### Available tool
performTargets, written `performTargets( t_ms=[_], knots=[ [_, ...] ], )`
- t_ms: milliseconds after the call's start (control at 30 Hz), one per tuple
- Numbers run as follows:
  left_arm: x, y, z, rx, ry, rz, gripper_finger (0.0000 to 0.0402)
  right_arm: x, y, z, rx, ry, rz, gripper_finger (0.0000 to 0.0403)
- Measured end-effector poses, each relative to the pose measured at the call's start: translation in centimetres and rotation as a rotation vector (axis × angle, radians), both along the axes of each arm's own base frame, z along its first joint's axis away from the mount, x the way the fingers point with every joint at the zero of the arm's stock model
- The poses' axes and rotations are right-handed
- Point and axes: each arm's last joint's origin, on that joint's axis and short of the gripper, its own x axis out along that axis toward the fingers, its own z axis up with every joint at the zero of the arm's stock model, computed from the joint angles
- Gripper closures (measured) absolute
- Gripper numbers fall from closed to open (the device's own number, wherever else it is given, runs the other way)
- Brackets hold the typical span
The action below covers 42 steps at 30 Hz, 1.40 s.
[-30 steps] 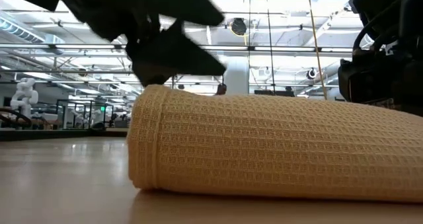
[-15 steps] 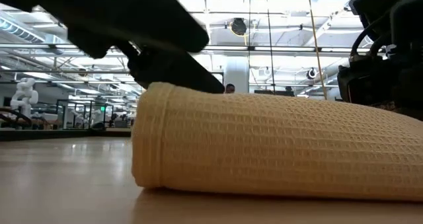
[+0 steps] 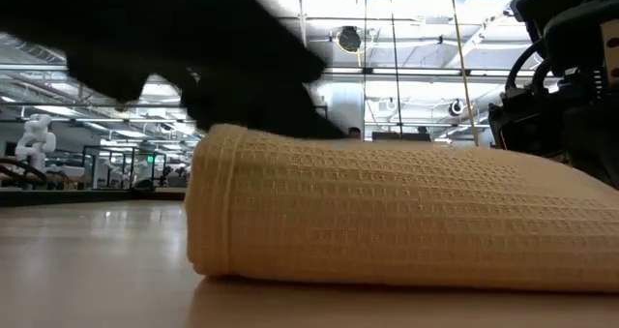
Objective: Roll towel into tight, uniform cylinder
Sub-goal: Roll the orange towel
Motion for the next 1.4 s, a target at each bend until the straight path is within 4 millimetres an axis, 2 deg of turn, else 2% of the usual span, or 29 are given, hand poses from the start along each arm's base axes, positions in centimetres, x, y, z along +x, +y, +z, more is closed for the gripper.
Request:
performTargets(
  t_ms=[133, 300, 433, 567, 733, 833, 967, 1067, 1167, 1400],
  knots=[
    [0.4, -0.5, -1.2, 0.058, 0.049, 0.03, 0.0077, 0.0, 0.0, 0.0, 0.002, 0.005, -0.006, 0.0399],
    [0.6, -1.0, -0.9, 0.176, -0.005, 0.1, 0.0077, 0.0, 0.0, 0.0, 0.005, 0.011, -0.011, 0.0399],
    [1.1, -1.6, 0.1, 0.23, -0.053, 0.076, 0.0077, 0.0, 0.0, 0.0, 0.011, 0.019, -0.02, 0.0399],
    [1.3, -2.1, 0.4, 0.189, -0.012, 0.033, 0.0077, 0.0, 0.0, 0.0, 0.012, 0.023, -0.024, 0.0399],
    [1.5, -1.5, -0.3, 0.197, 0.066, 0.038, 0.0074, 0.0, 0.0, 0.0, 0.006, 0.022, -0.033, 0.0399],
    [2.1, -1.6, 0.7, 0.191, 0.032, 0.064, 0.006, 0.0, -0.1, -0.1, 0.001, 0.02, -0.042, 0.0399],
    [2.7, -2.0, 2.8, 0.245, 0.074, 0.059, 0.0026, 0.0, -0.1, 0.0, 0.008, 0.027, -0.049, 0.0399],
    [3.0, -2.3, 3.8, 0.216, 0.099, 0.074, 0.0005, 0.0, 0.0, 0.0, 0.011, 0.027, -0.05, 0.0399],
    [3.0, -1.8, 3.4, 0.2, 0.165, 0.113, 0.0005, 0.0, -0.1, 0.0, 0.01, 0.027, -0.05, 0.0399],
    [3.2, -1.0, 1.0, 0.229, 0.261, 0.142, 0.0006, 0.0, -0.1, -0.1, 0.006, 0.03, -0.053, 0.0399]
  ],
)
